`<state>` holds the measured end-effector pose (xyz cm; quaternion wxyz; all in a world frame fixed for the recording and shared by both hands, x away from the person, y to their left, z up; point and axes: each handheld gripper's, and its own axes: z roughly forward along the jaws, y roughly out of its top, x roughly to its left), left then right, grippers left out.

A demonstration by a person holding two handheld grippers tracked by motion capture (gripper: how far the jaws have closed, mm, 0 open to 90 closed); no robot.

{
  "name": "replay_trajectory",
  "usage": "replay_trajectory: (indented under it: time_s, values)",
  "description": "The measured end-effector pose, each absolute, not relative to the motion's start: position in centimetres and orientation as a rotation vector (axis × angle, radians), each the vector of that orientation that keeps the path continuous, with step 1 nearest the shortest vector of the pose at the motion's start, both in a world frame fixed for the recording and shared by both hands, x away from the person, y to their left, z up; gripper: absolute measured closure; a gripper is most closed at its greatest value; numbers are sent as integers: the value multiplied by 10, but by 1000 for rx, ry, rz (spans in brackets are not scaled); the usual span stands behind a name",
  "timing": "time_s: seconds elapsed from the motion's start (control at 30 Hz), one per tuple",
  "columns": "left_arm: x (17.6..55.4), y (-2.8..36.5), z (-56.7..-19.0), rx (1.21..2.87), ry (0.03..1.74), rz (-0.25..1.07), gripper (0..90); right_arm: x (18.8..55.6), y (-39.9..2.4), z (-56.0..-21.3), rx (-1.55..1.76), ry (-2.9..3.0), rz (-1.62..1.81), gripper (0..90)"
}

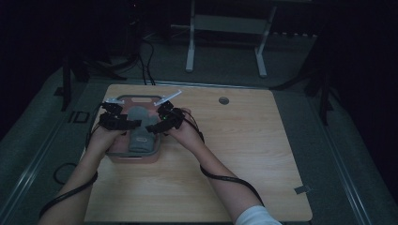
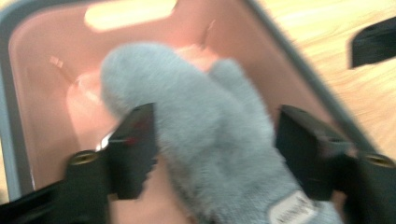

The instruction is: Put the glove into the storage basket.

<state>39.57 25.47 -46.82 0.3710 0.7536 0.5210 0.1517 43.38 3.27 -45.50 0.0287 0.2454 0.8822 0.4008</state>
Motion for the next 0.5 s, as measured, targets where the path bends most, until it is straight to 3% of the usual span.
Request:
replay_trajectory:
  time_s: [0.13,0.5]
  values:
    - [380,252,-464,1887,1272,435,186,431,23,-453,734,2738,1246,193]
    - [342,234,-454,1843,1130,433,185,417,3,-452,652,2733,1239,192]
